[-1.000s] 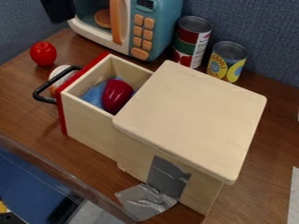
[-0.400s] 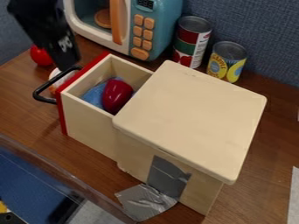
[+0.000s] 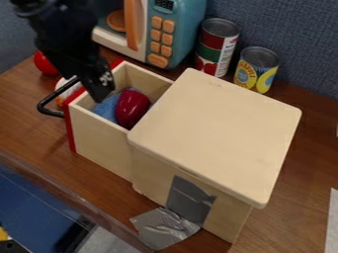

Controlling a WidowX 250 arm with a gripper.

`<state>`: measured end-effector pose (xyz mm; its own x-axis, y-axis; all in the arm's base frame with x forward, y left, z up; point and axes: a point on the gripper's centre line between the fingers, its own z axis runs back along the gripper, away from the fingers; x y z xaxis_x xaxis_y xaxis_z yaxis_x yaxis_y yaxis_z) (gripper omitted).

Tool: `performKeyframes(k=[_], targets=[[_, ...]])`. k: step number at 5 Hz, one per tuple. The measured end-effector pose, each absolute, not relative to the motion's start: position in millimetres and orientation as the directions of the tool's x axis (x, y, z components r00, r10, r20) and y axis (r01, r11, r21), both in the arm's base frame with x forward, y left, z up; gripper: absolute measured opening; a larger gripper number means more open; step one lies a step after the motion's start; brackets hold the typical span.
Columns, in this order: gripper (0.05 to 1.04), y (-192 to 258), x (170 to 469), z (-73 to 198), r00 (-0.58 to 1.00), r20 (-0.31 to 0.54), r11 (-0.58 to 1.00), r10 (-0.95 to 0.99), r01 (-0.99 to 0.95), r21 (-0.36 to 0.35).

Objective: Take the red object out from the drawer and put it in front of the drawer

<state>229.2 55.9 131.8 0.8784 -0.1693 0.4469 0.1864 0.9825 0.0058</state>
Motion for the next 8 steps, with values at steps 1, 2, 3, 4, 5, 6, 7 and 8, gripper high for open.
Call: performKeyframes(k=[1,2,3,4,5,6,7,8], targets=[[1.0,53.1,244.7,116.5,0.89,0.44,0.991,-0.119,0.136,-0.006],[1.0,53.8,257.1,114.6,0.884,0.461,0.996,-0.075,0.084,0.0],[1.0,53.8,262.6,110.8,0.882,0.469,0.998,-0.053,0.059,0.003],[1.0,52.9,264.9,109.7,0.876,0.479,0.999,-0.051,0.05,0.014],[1.0,47.8,263.6,104.7,0.875,0.481,0.999,-0.05,0.049,0.016],[1.0,39.5,262.5,99.1,0.875,0.481,0.998,-0.057,0.057,0.015],[1.0,36.5,264.3,95.3,0.873,0.483,0.998,-0.062,0.058,0.024],[1.0,37.9,267.6,85.2,0.881,0.469,0.998,-0.062,0.056,0.026]])
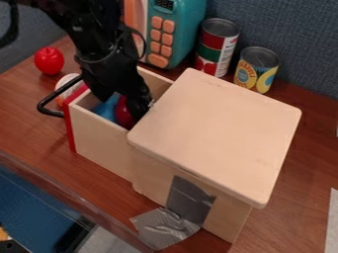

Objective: Take the red object out from the drawer and put it in front of the drawer

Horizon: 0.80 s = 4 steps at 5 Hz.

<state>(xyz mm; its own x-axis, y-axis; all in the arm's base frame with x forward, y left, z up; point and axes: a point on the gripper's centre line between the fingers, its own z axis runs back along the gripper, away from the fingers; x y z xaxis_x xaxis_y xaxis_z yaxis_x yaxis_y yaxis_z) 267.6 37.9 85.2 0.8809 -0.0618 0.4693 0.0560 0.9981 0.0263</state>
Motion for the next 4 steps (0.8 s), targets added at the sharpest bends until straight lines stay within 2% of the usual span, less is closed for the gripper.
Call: performKeyframes(k=[1,3,4], targets=[[0.946,39.3,269.7,78.6,0.886,0.459,0.998,-0.065,0.057,0.031],[0.385,48.7,276.8,74.7,0.886,0.462,0.999,-0.032,0.019,0.031],[0.174,52.6,275.0,70.7,0.893,0.449,1.0,-0.026,0.017,0.024]])
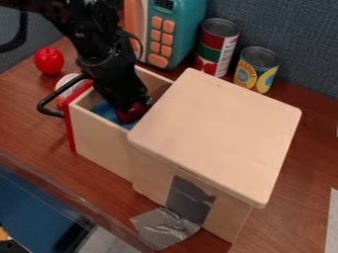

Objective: Take the red object out from the drawer and put it in front of the drawer

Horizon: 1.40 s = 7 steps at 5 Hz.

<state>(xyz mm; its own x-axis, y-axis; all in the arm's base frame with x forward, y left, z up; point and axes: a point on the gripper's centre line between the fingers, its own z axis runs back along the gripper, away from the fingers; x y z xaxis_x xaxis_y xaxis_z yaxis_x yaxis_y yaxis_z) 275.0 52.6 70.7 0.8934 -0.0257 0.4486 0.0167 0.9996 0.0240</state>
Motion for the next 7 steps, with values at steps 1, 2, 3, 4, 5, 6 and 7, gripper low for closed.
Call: performKeyframes(k=[1,2,3,4,5,6,7], targets=[[0.098,47.1,271.0,77.5,0.894,0.446,0.999,-0.038,0.042,0.001],[0.263,44.2,267.6,89.4,0.889,0.456,0.998,-0.028,0.047,-0.03],[0.543,43.9,268.9,101.6,0.878,0.477,0.998,-0.031,0.057,-0.04],[0.849,44.4,272.6,109.3,0.869,0.494,0.997,-0.04,0.065,-0.034],[1.016,45.4,275.4,109.5,0.86,0.507,0.997,-0.055,0.076,-0.019],[1.01,48.3,276.7,96.7,0.87,0.489,0.997,-0.061,0.074,-0.009],[1.004,47.1,279.9,83.1,0.881,0.466,0.996,-0.077,0.085,0.005]])
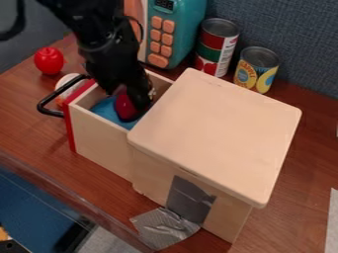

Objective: Take the red object out from the drawer and put it in front of the drawer

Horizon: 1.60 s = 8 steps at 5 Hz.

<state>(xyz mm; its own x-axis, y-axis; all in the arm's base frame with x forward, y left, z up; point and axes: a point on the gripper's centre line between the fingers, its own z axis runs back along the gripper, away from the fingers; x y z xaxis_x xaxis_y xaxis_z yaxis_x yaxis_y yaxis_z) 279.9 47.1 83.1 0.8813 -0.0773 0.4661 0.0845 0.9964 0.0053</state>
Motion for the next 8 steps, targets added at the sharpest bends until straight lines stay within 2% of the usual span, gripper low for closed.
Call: performKeyframes(k=[2,3,4,5,6,7,8], targets=[[1.0,44.9,286.9,58.7,0.896,0.415,0.987,-0.159,0.133,0.09],[0.945,44.1,291.5,57.1,0.894,0.421,0.988,-0.155,0.133,0.08],[0.735,41.0,286.1,54.2,0.898,0.416,0.99,-0.139,0.127,0.057],[0.732,38.2,281.0,63.2,0.897,0.42,0.99,-0.136,0.134,0.034],[0.732,31.9,280.1,87.7,0.872,0.463,0.985,-0.159,0.175,0.009],[0.732,44.4,286.5,130.3,0.822,0.556,0.989,-0.12,0.151,-0.009],[0.732,61.9,291.4,152.4,0.807,0.584,0.993,-0.087,0.12,-0.018]])
